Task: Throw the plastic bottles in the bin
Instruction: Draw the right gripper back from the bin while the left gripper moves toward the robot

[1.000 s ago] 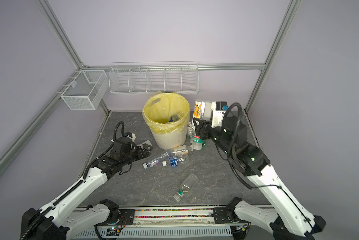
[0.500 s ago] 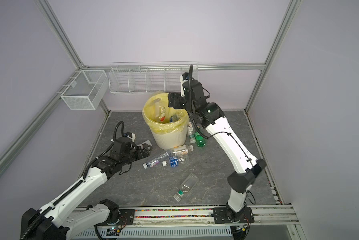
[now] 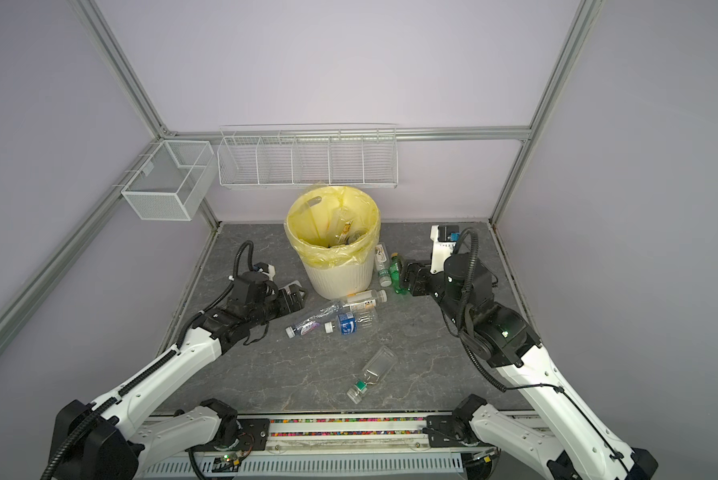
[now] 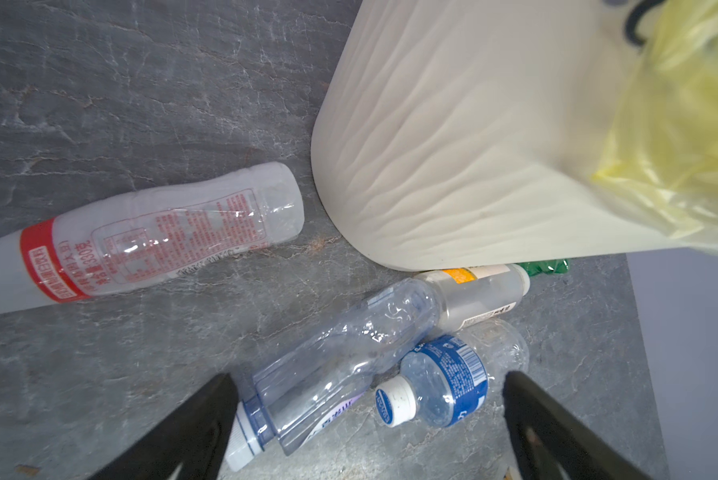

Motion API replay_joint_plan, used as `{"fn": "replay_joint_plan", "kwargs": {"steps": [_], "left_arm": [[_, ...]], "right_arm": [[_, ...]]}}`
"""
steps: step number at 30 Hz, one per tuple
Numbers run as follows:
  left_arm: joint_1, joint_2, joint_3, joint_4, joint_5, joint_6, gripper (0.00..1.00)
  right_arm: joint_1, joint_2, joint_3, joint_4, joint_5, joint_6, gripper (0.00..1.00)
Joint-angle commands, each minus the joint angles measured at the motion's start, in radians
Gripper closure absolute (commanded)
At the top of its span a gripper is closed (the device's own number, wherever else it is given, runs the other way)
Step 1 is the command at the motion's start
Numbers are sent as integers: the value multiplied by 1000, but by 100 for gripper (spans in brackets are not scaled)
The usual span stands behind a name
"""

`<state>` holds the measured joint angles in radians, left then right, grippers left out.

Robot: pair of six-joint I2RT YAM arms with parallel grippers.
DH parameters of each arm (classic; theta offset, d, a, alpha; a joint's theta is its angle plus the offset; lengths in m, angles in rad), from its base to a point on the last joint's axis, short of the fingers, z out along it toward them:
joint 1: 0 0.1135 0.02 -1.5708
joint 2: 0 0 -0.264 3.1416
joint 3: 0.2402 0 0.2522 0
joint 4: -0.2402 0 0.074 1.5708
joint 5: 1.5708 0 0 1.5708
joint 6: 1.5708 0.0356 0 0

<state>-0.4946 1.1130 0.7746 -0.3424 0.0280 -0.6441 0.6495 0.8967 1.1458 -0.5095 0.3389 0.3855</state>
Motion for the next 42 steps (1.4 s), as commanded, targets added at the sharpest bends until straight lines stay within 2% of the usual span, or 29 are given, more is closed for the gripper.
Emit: {"fn": "replay_joint_plan", "kwargs": {"steps": [1,17,35,42], "left_arm": [[5,13,9,34,10,-19,1],[5,22,12,-4,16,2,0],[5,155,96,-57,164,115,1],[-8,175,84,-83,179,130,1]], "right_arm": [[-2,-60,-81,-38,40,43,12],[-3,-153,-239,-180,52,146,12],[-2,-211,-319,-223,82,207,12],[-3,-218,-337,-224,82,217,12]]}}
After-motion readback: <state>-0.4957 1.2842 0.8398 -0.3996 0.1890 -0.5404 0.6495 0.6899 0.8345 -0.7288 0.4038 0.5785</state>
